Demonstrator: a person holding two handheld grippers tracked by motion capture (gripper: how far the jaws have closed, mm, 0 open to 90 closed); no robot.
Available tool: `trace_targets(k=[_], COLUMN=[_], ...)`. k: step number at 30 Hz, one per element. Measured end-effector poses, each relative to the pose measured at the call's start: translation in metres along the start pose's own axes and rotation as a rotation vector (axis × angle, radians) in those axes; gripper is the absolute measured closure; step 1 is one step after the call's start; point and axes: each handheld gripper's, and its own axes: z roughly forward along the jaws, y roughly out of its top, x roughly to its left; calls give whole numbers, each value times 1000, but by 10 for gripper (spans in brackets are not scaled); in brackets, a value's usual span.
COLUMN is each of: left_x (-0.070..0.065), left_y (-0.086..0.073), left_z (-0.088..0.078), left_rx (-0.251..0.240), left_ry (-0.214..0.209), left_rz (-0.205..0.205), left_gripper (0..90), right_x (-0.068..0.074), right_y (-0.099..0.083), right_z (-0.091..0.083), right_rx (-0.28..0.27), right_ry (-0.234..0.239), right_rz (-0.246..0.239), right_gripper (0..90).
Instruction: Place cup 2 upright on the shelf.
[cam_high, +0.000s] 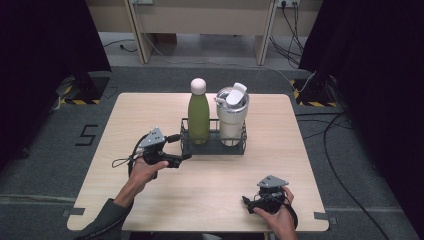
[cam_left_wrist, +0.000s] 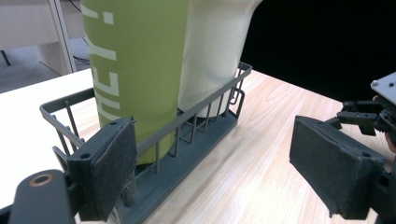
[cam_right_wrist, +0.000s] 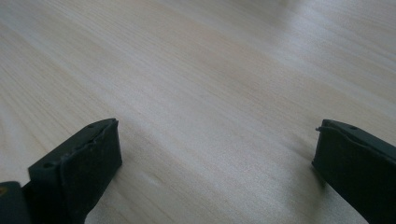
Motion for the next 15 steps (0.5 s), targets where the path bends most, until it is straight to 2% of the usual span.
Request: trace_targets(k=[15], left_x=[-12], left_y=[-14], left_z=[-2], left_rx=[21], left_ry=[-28], left_rz=[8], left_gripper=[148], right_x=[0], right_y=[0], right_z=[0], right_rx=[0], right_ry=[0], right_rz=[0], right_gripper=[13])
